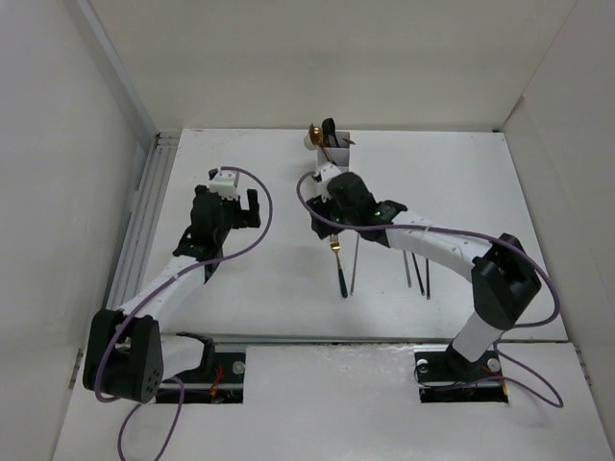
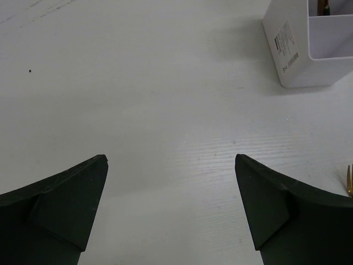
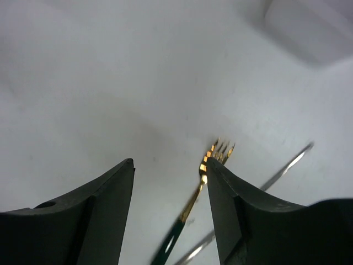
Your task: Sort the eating utensils into containers
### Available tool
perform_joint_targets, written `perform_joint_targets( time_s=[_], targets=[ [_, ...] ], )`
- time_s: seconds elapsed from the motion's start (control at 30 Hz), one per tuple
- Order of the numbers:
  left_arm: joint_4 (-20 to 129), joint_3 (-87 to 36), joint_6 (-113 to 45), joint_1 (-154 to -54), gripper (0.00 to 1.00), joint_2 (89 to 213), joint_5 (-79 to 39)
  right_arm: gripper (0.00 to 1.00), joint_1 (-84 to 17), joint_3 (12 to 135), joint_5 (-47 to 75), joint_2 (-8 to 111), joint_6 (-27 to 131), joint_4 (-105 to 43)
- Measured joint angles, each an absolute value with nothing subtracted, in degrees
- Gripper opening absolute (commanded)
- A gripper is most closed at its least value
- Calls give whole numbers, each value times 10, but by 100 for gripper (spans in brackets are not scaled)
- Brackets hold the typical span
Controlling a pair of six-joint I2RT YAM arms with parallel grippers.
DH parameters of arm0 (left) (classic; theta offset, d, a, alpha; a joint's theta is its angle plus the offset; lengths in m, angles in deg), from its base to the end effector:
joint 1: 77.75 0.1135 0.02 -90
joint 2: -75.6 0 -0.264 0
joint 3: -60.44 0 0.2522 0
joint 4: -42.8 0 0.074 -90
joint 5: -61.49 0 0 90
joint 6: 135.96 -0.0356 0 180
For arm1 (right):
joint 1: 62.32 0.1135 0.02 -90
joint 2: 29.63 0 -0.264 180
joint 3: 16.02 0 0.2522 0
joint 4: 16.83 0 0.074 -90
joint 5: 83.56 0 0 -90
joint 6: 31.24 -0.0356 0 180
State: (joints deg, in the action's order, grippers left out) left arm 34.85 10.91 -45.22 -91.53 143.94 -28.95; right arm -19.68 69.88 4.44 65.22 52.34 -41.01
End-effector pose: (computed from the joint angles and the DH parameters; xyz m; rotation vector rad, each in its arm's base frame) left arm 0.2612 -0.0638 0.2569 0.1947 1.7529 -0.1775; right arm 0.2827 0.2587 0.2774 -0.6593 2.0825 0.4564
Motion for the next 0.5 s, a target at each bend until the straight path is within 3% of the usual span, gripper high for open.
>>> perform_joint_targets(
  time_s=[0.2,0.5],
  targets=[
    [337,141,-446,-936,100,1391,-293,58,-135,668,2,699,431,-539],
    [342,165,-443,-954,100,1348,-296,58,-71,653,-57,704,320,-619]
  ],
)
